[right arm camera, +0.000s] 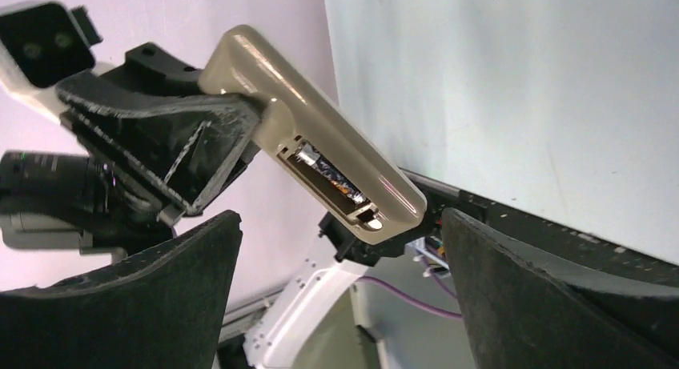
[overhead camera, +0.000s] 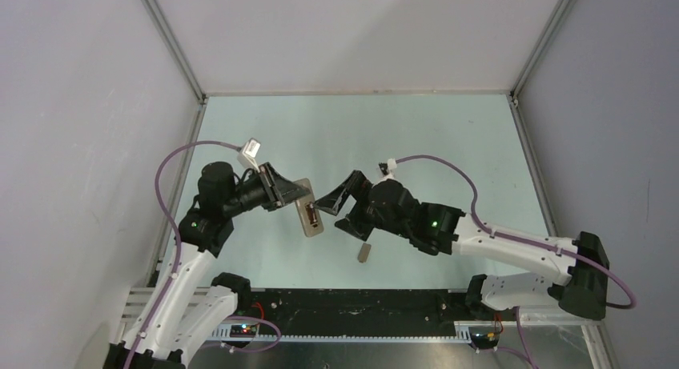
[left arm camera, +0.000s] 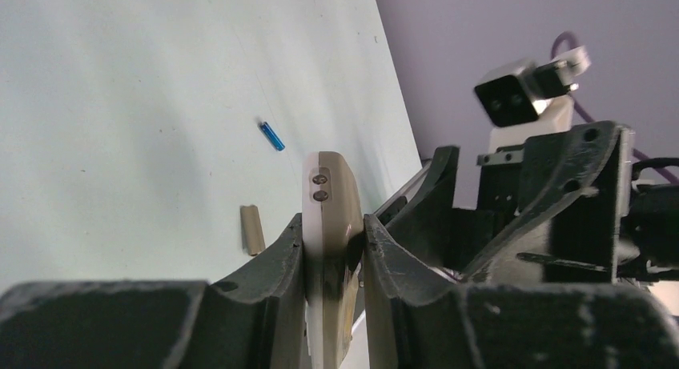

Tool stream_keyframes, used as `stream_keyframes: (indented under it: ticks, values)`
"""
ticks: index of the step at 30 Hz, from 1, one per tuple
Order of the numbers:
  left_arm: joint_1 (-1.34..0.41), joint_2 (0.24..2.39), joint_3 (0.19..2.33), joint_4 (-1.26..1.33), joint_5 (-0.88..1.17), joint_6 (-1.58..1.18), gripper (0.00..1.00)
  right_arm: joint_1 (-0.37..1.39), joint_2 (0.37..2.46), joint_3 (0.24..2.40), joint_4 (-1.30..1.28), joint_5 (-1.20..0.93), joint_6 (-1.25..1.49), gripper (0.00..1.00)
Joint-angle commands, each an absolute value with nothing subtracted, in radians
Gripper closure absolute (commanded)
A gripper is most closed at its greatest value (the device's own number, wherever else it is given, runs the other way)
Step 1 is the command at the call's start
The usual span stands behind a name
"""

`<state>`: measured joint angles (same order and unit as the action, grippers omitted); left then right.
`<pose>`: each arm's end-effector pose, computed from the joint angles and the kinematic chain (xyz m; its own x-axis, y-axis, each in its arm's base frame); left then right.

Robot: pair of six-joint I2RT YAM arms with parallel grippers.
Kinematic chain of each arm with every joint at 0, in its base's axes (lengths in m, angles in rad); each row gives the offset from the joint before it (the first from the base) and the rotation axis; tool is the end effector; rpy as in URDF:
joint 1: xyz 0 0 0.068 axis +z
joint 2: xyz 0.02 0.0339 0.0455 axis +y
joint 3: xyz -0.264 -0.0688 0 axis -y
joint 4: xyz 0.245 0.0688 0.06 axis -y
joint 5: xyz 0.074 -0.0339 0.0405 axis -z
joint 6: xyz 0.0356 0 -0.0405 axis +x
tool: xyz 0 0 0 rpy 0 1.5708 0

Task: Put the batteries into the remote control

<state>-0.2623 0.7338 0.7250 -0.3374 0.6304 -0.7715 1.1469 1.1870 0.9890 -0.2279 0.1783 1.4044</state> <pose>0.1550 -0.0633 0.3133 -0.7543 -0.3806 -0.5349 0.3056 0.5175 -0.7992 0.1178 0.2457 0.3239 -0.8473 0.4820 -0.2231 0.0300 0.4628 0.8860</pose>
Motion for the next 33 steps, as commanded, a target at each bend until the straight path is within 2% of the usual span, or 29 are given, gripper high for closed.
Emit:
stream_keyframes:
  ticks: [1,18,28,33]
  values:
    - [-0.277,0.720,0.781,-0.297,0.584,-0.797,1.00,1.155,1.239,1.021,-0.164,0.174,1.676,0.01]
    - [-0.284,0.722,0.822,-0.297,0.554,-0.830,1.00,1.185,1.307,0.963,0.006,0.222,2.008,0.01]
    - [-0.284,0.696,0.806,-0.298,0.508,-0.861,1.00,1.190,1.294,0.913,0.149,0.306,2.007,0.01]
    - [-0.284,0.680,0.798,-0.298,0.498,-0.875,1.00,1.196,1.314,0.894,0.223,0.299,2.026,0.05]
